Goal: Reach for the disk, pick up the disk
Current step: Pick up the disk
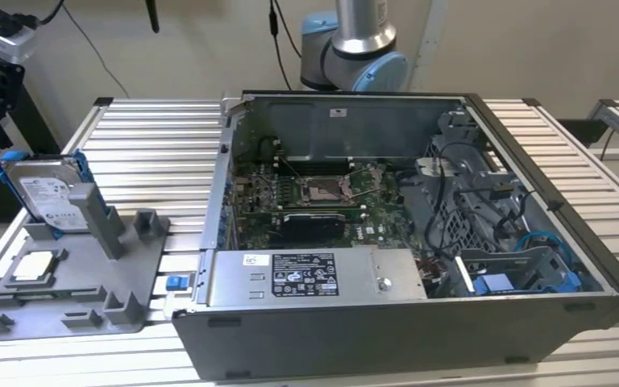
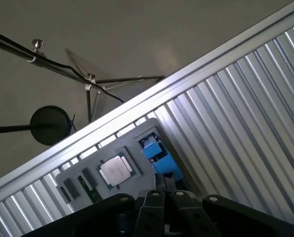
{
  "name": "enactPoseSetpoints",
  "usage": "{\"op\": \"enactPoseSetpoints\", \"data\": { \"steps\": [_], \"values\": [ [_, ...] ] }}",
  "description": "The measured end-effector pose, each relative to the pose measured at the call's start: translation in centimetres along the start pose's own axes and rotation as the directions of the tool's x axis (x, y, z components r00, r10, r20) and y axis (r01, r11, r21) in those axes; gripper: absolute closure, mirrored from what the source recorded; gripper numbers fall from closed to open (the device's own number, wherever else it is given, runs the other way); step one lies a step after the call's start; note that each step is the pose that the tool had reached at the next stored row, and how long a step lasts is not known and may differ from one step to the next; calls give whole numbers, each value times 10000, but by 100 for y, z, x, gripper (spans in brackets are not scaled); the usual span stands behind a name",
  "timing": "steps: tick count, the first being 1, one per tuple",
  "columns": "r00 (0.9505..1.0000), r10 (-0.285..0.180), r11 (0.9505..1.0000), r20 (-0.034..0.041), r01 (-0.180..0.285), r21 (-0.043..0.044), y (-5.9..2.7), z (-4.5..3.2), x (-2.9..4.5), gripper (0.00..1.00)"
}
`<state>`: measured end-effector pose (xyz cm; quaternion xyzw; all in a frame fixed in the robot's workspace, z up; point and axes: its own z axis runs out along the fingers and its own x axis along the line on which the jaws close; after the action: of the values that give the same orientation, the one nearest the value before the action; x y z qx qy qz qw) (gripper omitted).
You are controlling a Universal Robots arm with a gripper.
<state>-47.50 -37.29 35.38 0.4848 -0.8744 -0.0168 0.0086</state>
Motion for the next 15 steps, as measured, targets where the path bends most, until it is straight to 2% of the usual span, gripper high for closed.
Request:
{"op": "enactPoseSetpoints", "data": {
  "steps": [10, 15],
  "values": [
    [10000, -78, 10000, -3, 78, 1, 0, 0, 0, 100],
    [9978, -667, 9978, -25, 667, -1, 0, 0, 0, 100]
  ]
}}
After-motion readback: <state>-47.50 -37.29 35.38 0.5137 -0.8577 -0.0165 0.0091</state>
